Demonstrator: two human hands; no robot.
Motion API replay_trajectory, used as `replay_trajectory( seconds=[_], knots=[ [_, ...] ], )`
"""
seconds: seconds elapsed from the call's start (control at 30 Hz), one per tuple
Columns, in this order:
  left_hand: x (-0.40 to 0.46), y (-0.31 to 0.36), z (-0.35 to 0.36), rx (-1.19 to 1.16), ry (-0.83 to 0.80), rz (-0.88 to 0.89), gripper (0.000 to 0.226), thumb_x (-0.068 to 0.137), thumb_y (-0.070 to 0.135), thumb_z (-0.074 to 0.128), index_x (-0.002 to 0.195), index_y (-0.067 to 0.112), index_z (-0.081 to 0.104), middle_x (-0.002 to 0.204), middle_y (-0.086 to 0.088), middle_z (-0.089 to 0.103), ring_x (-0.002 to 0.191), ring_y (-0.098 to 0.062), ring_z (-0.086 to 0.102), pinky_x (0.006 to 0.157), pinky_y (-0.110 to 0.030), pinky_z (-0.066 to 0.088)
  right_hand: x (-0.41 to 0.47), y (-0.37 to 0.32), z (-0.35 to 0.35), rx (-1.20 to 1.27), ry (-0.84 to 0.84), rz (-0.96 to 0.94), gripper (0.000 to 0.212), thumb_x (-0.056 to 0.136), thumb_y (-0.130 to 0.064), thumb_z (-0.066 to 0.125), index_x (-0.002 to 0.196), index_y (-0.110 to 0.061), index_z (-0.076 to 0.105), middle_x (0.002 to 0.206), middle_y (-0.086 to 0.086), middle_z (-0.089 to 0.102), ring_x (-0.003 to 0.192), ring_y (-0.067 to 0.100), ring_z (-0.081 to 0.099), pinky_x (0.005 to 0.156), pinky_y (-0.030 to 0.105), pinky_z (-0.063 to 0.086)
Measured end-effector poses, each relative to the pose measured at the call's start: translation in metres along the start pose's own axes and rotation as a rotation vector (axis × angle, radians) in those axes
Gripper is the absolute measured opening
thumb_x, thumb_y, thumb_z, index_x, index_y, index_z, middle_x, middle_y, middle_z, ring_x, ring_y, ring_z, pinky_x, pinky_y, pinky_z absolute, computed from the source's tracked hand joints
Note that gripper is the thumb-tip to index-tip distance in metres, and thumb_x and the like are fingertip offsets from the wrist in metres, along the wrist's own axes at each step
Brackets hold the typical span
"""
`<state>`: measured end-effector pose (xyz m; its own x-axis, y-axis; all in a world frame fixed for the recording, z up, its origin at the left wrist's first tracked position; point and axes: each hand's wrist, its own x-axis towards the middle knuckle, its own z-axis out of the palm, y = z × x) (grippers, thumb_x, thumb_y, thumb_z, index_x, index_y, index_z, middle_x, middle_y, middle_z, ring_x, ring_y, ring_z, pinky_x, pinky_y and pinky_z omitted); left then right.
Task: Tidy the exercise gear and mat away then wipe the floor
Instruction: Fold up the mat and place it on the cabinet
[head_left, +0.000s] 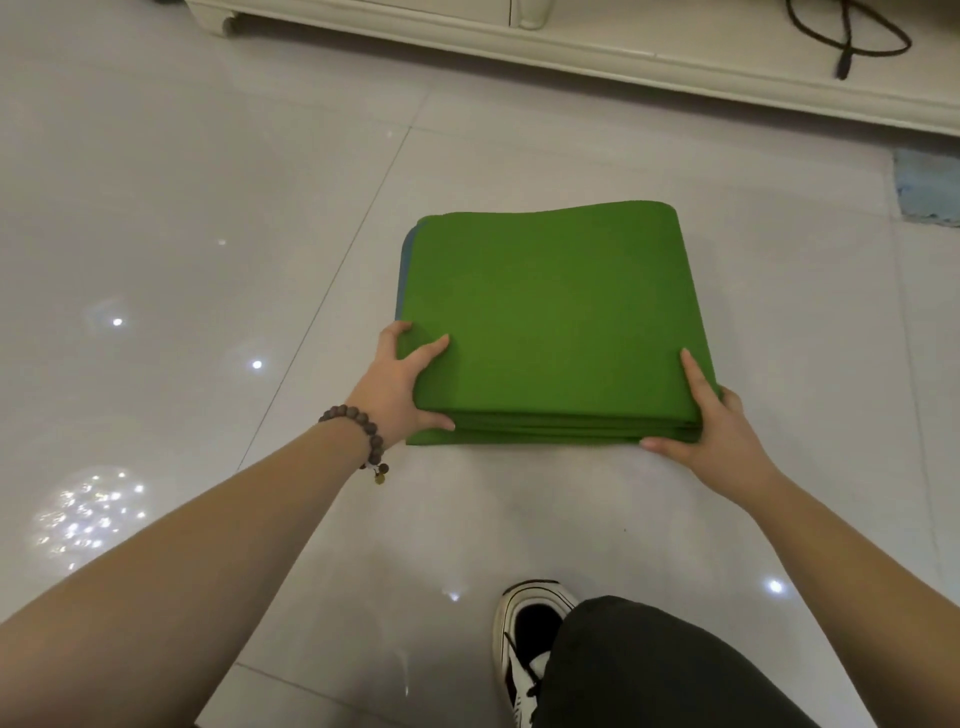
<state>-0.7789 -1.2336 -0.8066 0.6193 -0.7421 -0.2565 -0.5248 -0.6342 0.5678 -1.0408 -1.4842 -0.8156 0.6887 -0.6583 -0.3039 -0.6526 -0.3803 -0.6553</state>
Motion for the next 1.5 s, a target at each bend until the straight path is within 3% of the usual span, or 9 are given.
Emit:
replay_trajectory(
  seconds=[0.37,0.57,0.7,0.83,0.97,1.17,1.27,1.37,1.5],
  knots=[
    [-0.019,-0.014,0.014,-0.056,-0.031,-0.020,0.102,0.064,0.034,0.086,0.149,0.025,0.030,0.160,-0.003,-0.009,0.147,-0.019,0.007,0.113,-0.021,0.011,-0.003,0.001,-0.003,-0.043,-0.050,0.006,0.092,0.080,-0.038,0.070,0.146,-0.049,0.006,0.138,0.012,0.030,0.125,0.028,0.042,0.103,0.027,0.030],
    [-0.016,-0.010,0.017,0.066,-0.125,-0.029,0.106,0.068,0.054,0.076,0.152,0.034,0.014,0.159,0.004,-0.020,0.142,-0.027,0.026,0.113,-0.041,0.033,-0.006,-0.002,0.007,-0.075,-0.009,0.045,0.081,0.087,-0.039,0.062,0.147,-0.045,0.008,0.134,0.015,0.034,0.119,0.031,0.047,0.105,0.031,0.032],
    [-0.020,-0.004,0.019,0.154,0.026,-0.071,0.064,0.091,0.059,0.044,0.148,0.034,0.029,0.162,0.006,0.000,0.133,-0.028,0.043,0.104,-0.040,0.042,-0.001,-0.004,-0.003,-0.148,-0.051,0.062,0.082,0.080,-0.059,0.055,0.147,-0.047,0.010,0.136,0.017,0.037,0.122,0.033,0.044,0.106,0.041,0.033],
    [0.005,0.009,0.010,0.336,0.252,-0.037,0.060,0.095,0.055,0.037,0.149,0.029,0.029,0.162,0.000,0.005,0.146,-0.035,0.013,0.117,-0.050,0.020,0.020,-0.024,-0.015,-0.372,0.044,0.031,0.080,0.074,-0.076,0.027,0.146,-0.048,0.005,0.158,0.016,-0.001,0.145,0.033,-0.002,0.114,0.058,0.004],
    [0.036,0.038,0.016,0.455,0.194,-0.043,0.070,0.090,0.068,0.022,0.151,0.040,0.003,0.160,0.003,-0.017,0.145,-0.033,-0.018,0.115,-0.060,0.000,0.052,-0.069,0.003,-0.652,0.160,-0.181,0.069,0.086,-0.073,0.017,0.146,-0.047,-0.006,0.157,0.007,-0.018,0.144,0.028,-0.020,0.109,0.061,-0.010],
    [0.041,0.022,0.057,0.491,0.026,-0.229,0.077,0.079,0.081,-0.001,0.145,0.047,-0.019,0.157,0.001,-0.028,0.142,-0.035,-0.027,0.108,-0.070,0.009,0.070,-0.063,0.050,-0.915,-0.070,-0.169,0.070,0.085,-0.071,-0.005,0.148,-0.042,-0.002,0.160,0.007,-0.002,0.146,0.028,-0.007,0.110,0.066,-0.006],
    [0.041,0.021,0.060,0.503,0.046,-0.221,0.077,0.078,0.081,-0.003,0.145,0.047,-0.020,0.157,0.000,-0.027,0.143,-0.035,-0.025,0.109,-0.068,0.012,0.106,-0.088,0.025,-0.838,0.105,-0.191,0.065,0.091,-0.065,0.014,0.144,-0.030,0.028,0.149,0.011,0.028,0.140,0.029,0.020,0.111,0.066,-0.002],
    [0.041,0.017,0.063,0.489,0.097,-0.218,0.076,0.079,0.079,-0.001,0.146,0.047,-0.017,0.158,0.000,-0.023,0.144,-0.034,-0.021,0.110,-0.064,0.018,0.169,-0.092,-0.003,-0.740,0.275,-0.137,0.068,0.092,-0.063,0.019,0.150,-0.027,0.016,0.158,0.010,0.007,0.146,0.027,-0.001,0.109,0.060,-0.014],
    [0.041,0.015,0.063,0.471,0.103,-0.238,0.075,0.080,0.077,0.001,0.147,0.046,-0.016,0.158,0.002,-0.023,0.145,-0.031,-0.020,0.111,-0.058,0.021,0.224,-0.066,0.000,-0.762,-0.124,0.057,0.076,0.087,-0.073,0.009,0.149,-0.035,-0.010,0.158,0.002,-0.017,0.145,0.023,-0.017,0.113,0.062,-0.003]
  ],
)
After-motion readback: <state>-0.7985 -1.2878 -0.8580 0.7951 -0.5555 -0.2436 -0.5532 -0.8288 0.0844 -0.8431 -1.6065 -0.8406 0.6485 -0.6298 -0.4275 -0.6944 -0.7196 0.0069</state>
